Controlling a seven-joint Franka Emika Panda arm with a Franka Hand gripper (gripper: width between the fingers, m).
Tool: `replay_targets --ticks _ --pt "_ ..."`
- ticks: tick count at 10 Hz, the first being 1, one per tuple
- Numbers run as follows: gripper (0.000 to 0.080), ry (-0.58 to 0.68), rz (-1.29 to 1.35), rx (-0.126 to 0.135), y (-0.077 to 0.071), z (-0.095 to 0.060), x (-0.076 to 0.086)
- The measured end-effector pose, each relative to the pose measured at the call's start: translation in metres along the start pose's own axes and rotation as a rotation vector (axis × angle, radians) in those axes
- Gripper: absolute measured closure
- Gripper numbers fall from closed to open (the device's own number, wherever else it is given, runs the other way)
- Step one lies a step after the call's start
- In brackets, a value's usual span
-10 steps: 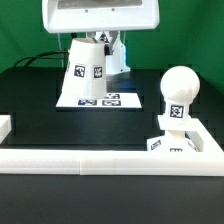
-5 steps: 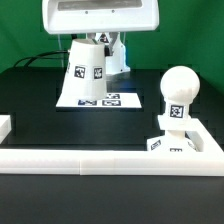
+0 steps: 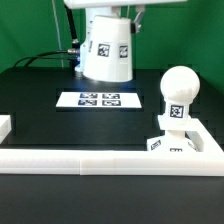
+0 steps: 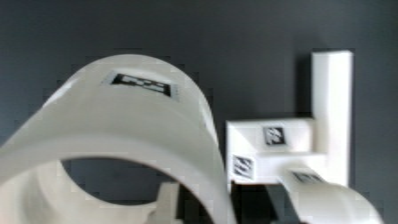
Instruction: Assemble lamp
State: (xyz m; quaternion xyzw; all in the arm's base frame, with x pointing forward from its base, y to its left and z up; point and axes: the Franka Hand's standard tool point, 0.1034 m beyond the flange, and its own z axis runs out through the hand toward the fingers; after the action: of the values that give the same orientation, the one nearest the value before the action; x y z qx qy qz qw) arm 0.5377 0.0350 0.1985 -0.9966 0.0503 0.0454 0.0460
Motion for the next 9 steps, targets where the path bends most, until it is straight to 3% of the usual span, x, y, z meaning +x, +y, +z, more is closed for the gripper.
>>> replay_targets --ticks 2,3,7,9 --pt "0.0754 0.022 -0.023 -0.001 -0.024 -0.007 0.013" --pt "0.0754 0.023 -0.028 -0.003 -0.029 -0.006 0.014" --pt "0.0754 0.019 -0.024 -0.004 -0.026 -0.004 0.014" --pt "0.0754 0.025 -0.034 0.001 -0.033 -0.012 0.016"
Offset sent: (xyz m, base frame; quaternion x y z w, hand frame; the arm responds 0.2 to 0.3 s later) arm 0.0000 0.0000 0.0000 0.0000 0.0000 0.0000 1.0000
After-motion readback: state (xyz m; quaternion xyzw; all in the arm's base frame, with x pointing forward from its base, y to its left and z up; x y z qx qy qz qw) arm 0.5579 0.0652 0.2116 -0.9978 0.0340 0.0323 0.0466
